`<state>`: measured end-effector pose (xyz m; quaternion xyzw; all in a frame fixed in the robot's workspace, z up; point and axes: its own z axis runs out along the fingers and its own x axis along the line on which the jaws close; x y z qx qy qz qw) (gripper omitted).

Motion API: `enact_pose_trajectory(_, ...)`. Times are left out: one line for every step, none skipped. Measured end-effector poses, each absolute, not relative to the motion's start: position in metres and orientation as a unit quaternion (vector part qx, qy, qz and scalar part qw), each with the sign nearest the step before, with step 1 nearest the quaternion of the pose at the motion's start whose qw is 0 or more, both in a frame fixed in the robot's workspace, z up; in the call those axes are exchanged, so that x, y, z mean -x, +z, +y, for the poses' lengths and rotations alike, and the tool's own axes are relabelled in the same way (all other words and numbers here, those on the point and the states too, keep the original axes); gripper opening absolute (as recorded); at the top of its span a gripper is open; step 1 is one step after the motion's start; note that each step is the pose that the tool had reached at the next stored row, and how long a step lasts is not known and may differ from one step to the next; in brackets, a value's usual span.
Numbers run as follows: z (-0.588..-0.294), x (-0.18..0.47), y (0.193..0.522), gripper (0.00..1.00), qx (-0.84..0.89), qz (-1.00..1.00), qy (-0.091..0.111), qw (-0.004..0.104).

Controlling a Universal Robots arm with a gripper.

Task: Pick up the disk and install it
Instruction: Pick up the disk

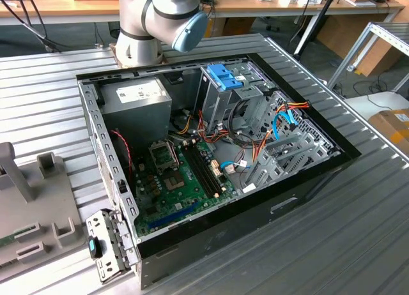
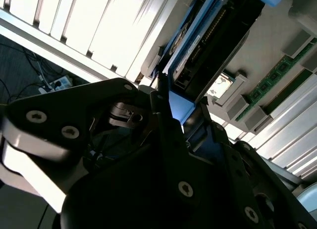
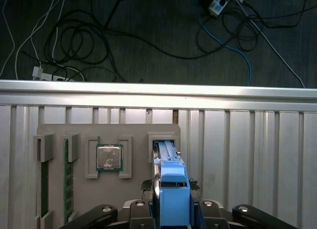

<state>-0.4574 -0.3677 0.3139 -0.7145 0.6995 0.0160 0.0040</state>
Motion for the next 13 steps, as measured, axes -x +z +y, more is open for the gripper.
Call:
enact_pose_trajectory(-0.368,0.457,0.314,0.36,0.714,0.699,0.016,0.004)
enact_pose_trajectory(-0.368,0.457,0.314,0.36,0.714,0.699,0.016,0.004)
enact_pose_trajectory(-0.368,0.457,0.314,0.36,0.714,0.699,0.016,0.004)
enact_pose_trajectory(-0.368,0.457,0.314,0.36,0.714,0.699,0.016,0.004)
enact_pose_trajectory(-0.368,0.457,0.314,0.36,0.715,0.699,0.016,0.004)
enact_pose_trajectory(-0.368,0.457,0.314,0.36,0.715,0.699,0.016,0.004)
enact_pose_trajectory(-0.368,0.457,0.316,0.36,0.715,0.699,0.016,0.004)
enact_pose_trajectory(-0.368,0.457,0.318,0.36,0.715,0.699,0.016,0.004)
enact_pose_trajectory(-0.368,0.457,0.32,0.36,0.714,0.699,0.016,0.004)
enact_pose_trajectory(-0.368,0.457,0.322,0.36,0.715,0.699,0.016,0.004)
enact_pose_trajectory(-0.368,0.457,0.324,0.36,0.715,0.699,0.016,0.004)
enact_pose_trajectory(-0.368,0.457,0.327,0.36,0.715,0.699,0.016,0.004)
enact_pose_trajectory(-0.368,0.457,0.331,0.36,0.715,0.699,0.016,0.004)
